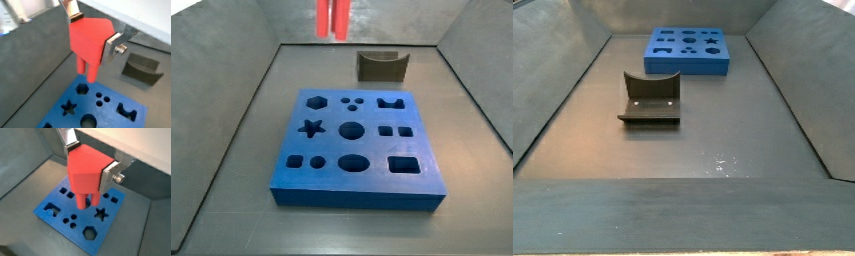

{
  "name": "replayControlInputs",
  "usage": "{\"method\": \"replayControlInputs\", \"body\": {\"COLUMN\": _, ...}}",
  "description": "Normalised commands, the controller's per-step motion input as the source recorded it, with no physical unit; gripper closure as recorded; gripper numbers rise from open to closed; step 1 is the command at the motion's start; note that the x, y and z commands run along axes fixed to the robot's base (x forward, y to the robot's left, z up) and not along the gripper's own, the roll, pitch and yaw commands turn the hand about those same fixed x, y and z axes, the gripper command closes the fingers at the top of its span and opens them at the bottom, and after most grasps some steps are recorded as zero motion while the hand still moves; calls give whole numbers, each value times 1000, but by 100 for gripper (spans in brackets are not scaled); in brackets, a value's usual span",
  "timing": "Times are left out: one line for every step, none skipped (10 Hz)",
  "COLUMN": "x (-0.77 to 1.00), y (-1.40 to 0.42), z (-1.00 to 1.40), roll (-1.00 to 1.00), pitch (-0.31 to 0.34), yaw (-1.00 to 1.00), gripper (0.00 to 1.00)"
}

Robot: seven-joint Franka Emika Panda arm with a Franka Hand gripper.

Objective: Pick up the 3 prong object. Move up. Place the 3 prong object on the fixture. Regrasp the 3 prong object. Move to above the board. Insert the 3 prong object.
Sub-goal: Insert the 3 prong object.

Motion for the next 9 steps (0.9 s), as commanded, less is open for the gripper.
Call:
{"method": "replayControlInputs", "body": {"x": 0, "y": 166, "z": -557, "roll": -29, "pitch": -137, "yaw": -711, "gripper": 100}}
{"method": "replayControlInputs", "body": {"x": 0, "y": 177, "z": -551, "roll": 0, "pitch": -103, "yaw": -683, "gripper": 100}}
{"method": "replayControlInputs", "body": {"x": 0, "y": 157, "z": -546, "roll": 0, "pitch": -94, "yaw": -703, "gripper": 100}}
{"method": "replayControlInputs", "body": {"x": 0, "y": 163, "z": -560, "roll": 0, "pitch": -100, "yaw": -711, "gripper": 100}}
{"method": "replayControlInputs", "body": {"x": 0, "y": 169, "z": -563, "roll": 0, "pitch": -71, "yaw": -691, "gripper": 100}}
{"method": "replayControlInputs", "body": {"x": 0, "y": 137, "z": -577, "roll": 0, "pitch": -57, "yaw": -694, "gripper": 100}}
{"method": "replayControlInputs", "body": {"x": 0, "y": 63, "z": -529, "roll": 0, "pitch": -60, "yaw": -700, "gripper": 100}}
{"method": "replayControlInputs", "body": {"x": 160, "y": 31, "z": -497, "roll": -3, "pitch": -51, "yaw": -714, "gripper": 100}}
{"method": "replayControlInputs", "body": {"x": 143, "y": 0, "z": -477, "roll": 0, "pitch": -66, "yaw": -740, "gripper": 100}}
